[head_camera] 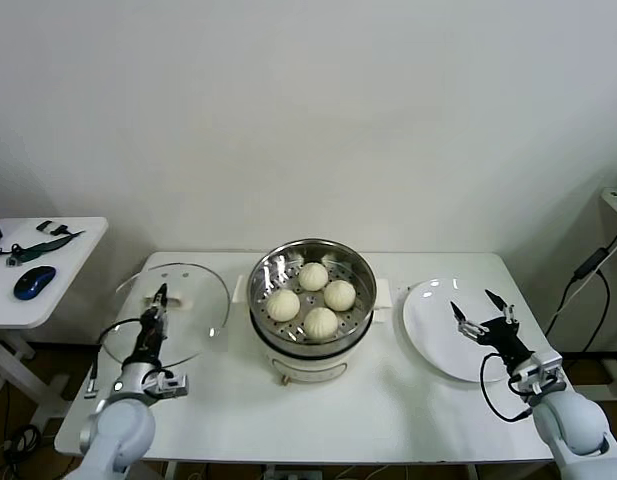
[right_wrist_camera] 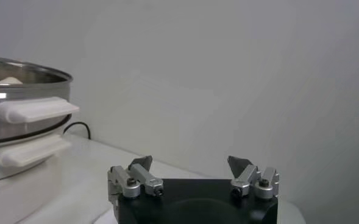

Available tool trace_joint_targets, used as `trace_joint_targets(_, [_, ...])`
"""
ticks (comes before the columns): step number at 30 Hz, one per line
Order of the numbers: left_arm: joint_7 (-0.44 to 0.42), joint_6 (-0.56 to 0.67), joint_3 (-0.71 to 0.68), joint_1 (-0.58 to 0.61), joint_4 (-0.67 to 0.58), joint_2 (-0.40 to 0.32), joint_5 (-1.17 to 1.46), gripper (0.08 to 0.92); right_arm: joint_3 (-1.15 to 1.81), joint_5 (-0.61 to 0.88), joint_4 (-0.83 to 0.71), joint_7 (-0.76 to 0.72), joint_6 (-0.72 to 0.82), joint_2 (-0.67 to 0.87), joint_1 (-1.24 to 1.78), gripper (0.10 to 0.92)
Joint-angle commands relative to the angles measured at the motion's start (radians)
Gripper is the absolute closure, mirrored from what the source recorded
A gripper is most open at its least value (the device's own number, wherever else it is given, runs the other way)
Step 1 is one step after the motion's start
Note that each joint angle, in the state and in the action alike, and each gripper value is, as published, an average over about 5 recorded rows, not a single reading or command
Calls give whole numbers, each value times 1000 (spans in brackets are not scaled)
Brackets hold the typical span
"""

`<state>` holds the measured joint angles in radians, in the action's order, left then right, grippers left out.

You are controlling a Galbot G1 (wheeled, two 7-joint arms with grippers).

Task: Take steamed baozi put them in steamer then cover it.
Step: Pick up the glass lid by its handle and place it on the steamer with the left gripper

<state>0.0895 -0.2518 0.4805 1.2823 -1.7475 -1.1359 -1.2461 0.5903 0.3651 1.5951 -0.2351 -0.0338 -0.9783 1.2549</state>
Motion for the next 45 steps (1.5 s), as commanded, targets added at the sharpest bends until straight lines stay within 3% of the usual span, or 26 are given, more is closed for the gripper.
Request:
trace_joint_targets(1, [-71,-115,23,114,-309,92,7,861,0,-10,-13,-5,-5,1,-6,203])
trace_joint_targets(11, [-111,-195,-52,48,-358,182,39,861,-10,-32,-42,-18,-19,-1,-24,203])
trace_joint_targets(17, [-144,-315,-276,-56,-384,232,59,861,-26,-37,-64,-20,-21,0,-49,203])
trace_joint_targets(21, [-189,-394,-459,-172,-373,227,45,861,-35,-40,-73,-18,-20,-1,-63,203])
trace_joint_targets(26, [-264,-458,-657,-343,-304,137,-24,861,-30,-47,-90,-19,-25,-9,-71,203])
trace_joint_targets(31, [-306,-517,-748,-437,-235,33,-50,861,-14,-52,-102,-23,-34,-12,-67,203])
trace_joint_targets(45, [-297,-534,-756,-449,-44,-249,-138,861,16,-62,-111,-26,-41,-11,-50,203])
